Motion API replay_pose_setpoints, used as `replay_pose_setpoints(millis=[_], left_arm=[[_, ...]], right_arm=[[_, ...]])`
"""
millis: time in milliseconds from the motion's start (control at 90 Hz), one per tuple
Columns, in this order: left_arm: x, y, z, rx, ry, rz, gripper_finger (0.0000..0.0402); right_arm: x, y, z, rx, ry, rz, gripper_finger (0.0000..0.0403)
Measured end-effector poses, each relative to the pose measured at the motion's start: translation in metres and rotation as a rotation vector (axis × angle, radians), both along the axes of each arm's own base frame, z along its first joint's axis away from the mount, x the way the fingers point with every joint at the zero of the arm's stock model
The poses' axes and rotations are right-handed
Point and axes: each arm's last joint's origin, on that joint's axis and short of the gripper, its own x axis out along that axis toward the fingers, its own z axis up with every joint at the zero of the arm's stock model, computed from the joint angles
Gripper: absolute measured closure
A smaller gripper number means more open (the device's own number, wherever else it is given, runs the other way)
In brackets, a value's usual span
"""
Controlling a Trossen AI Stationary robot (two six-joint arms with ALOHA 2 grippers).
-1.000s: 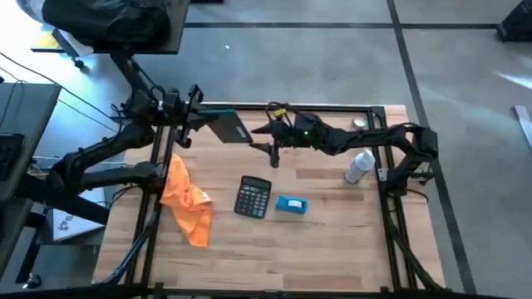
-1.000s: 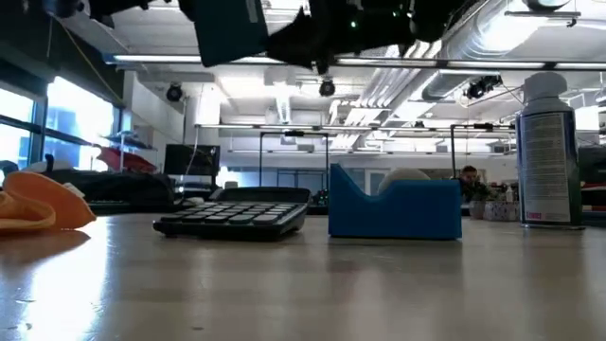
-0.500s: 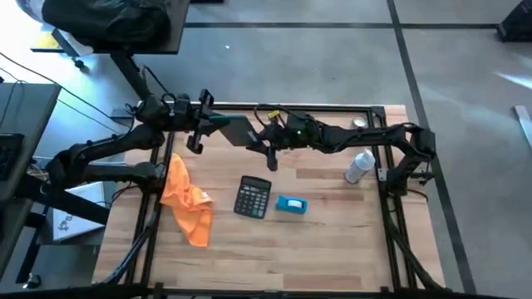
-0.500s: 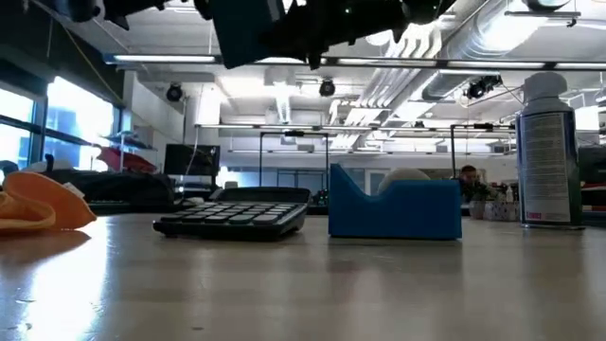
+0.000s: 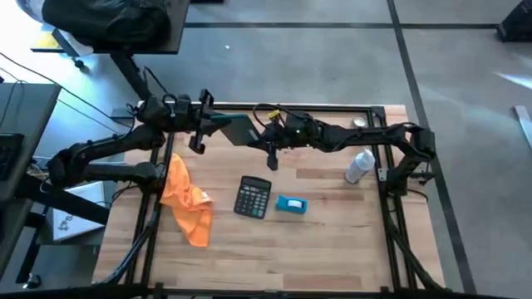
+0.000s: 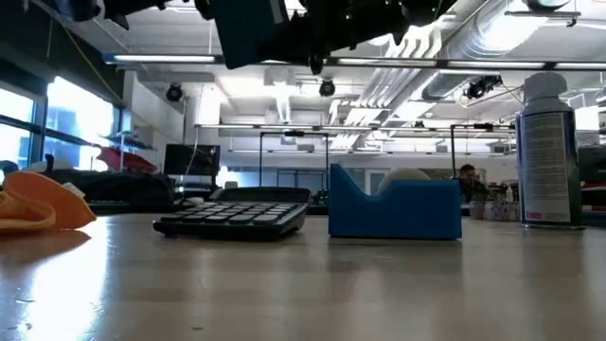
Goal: Apply microfiber cloth
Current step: Wipe the back of the cellphone with the microfiber cloth
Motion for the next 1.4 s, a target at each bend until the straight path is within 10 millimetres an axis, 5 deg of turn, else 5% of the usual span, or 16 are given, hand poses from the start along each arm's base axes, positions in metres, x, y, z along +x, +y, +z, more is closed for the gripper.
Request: replay_pose_setpoints(millis=[467, 600, 1067, 1400], left_arm=[[-0.043, -0.023, 0.016, 0.116, 0.033, 0.054, 0.0204], [-0.051, -0.035, 0.011, 0.067, 0.174, 0.116, 0.0199], [-0.027, -0.079, -0.056, -0.184, 0.845, 0.043, 0.0202], [-0.037, -0.120, -0.097, -0.421, 1.354, 0.089, 0.0202]], right_arm=[[-0.023, -0.002, 0.021, -0.050, 0.059, -0.075, 0.0402], [-0.035, -0.003, 0.026, -0.084, 0.127, -0.143, 0.0402], [-0.074, 0.002, 0.038, -0.036, 0.315, -0.266, 0.0403], [-0.070, 0.012, 0.033, -0.046, 0.344, -0.239, 0.0403]])
